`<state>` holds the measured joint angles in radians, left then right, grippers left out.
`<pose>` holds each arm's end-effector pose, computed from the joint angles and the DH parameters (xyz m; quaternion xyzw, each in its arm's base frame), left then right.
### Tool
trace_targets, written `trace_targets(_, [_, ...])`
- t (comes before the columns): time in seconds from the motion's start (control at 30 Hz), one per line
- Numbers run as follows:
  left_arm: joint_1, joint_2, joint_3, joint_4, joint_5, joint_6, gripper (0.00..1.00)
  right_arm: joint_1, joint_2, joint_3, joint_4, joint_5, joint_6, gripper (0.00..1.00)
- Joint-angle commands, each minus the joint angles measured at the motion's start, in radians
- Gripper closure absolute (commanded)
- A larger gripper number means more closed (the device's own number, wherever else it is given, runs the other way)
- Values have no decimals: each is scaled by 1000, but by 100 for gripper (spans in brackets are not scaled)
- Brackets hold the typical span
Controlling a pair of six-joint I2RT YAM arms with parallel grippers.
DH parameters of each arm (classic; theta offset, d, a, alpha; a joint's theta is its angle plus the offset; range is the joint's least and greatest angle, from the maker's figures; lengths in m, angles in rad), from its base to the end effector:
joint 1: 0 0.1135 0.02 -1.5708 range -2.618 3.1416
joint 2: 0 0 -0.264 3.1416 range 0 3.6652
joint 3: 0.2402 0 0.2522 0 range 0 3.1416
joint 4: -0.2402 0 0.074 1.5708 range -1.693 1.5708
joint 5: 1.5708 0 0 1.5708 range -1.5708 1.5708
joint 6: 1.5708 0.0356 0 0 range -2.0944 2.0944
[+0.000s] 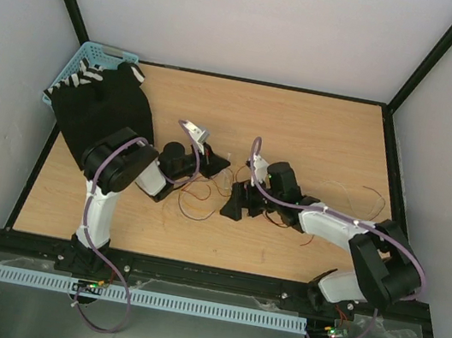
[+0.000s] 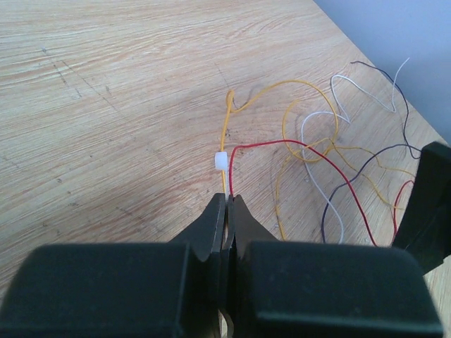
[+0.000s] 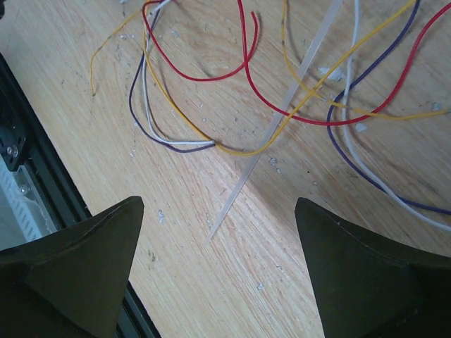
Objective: Zip-tie the wires
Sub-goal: Tie the cable at the center of the board.
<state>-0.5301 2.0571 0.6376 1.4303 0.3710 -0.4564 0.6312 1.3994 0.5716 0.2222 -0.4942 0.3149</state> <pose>0.2927 -0.1865 0.1149 0.1565 0.6859 -0.4451 0.5540 0.2092 0.1738 0.1739 -0.2474 0.8303 0.3979 0.3019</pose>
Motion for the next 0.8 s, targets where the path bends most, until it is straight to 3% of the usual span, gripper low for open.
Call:
trace_targets(0.0, [-7,9,4,50,-13,-4,100,22,63,-8,62,-54,48,0])
trace_targets(0.33, [-14,-7,-11,50,-27,-5,100,95,207,75,110,-8,44,2])
trace_targets(0.77, [-18,-9,-17,50,-26,-10,100,99,320,227,155,13,0,2])
